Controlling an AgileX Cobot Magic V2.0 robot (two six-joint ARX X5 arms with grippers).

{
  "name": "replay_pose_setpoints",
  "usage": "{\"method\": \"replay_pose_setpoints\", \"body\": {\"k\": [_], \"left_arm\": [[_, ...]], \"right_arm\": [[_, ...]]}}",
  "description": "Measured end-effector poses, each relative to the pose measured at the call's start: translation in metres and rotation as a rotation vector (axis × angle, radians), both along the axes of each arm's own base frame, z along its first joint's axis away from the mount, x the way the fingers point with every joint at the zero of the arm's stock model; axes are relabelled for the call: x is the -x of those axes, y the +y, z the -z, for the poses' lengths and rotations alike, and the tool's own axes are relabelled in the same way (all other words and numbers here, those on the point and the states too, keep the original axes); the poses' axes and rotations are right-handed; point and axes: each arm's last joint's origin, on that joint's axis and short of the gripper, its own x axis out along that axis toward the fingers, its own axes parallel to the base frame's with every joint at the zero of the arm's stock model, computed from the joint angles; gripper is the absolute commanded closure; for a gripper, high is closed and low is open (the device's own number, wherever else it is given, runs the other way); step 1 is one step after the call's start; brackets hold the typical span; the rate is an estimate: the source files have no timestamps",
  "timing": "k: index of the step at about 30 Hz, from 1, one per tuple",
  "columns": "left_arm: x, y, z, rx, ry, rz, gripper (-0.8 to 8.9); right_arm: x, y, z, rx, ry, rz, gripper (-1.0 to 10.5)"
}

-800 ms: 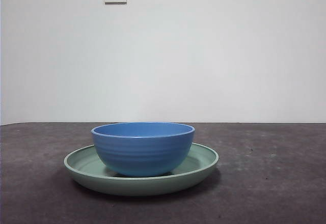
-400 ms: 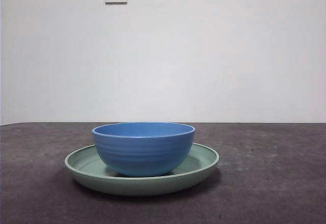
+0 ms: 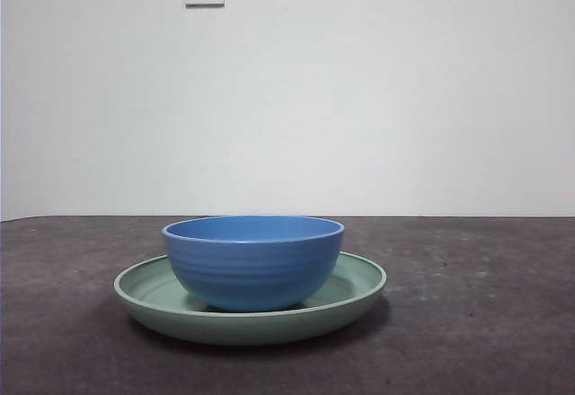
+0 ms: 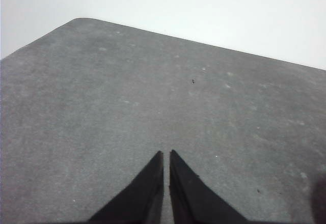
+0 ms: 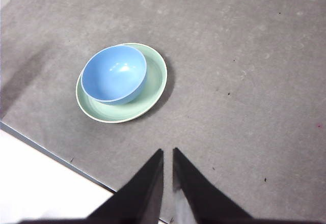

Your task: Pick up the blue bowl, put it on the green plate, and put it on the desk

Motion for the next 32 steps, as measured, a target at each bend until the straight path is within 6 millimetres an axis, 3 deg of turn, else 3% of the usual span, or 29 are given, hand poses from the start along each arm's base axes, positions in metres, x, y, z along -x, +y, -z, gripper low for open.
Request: {"method": "replay_pose_setpoints", "body": {"k": [5,8,12,17,24,30,32], "left_arm": [[0.000,0.000,0.000,0.000,0.000,0.000,7.94],[0.000,0.000,0.000,0.000,0.000,0.000,7.94],[0.000,0.000,0.000,0.000,0.000,0.000,7.94],[0.000,0.000,0.000,0.000,0.000,0.000,7.94],[0.000,0.000,0.000,0.000,0.000,0.000,7.94],[0.000,0.000,0.000,0.000,0.000,0.000,7.94],[0.000,0.000,0.000,0.000,0.000,0.000,7.94]], "right_arm": [[-0.004,0.000,0.002,0.006,-0.075,0.062,9.2],[-0.015,0.001,0.017,0.023,-0.211,0.132,9.2],[-0.034,0.000,0.053,0.072,-0.447,0.233,9.2],[-0.050,-0.005,0.114,0.108,-0.671,0.365,9.2],[-0.064,-0.012,0.197,0.167,-0.580,0.449,9.2],[-0.071,-0.014,0.228,0.194,-0.494,0.472,9.2],[-0.072,-0.014,0.229,0.187,-0.507,0.472,9.2]]}}
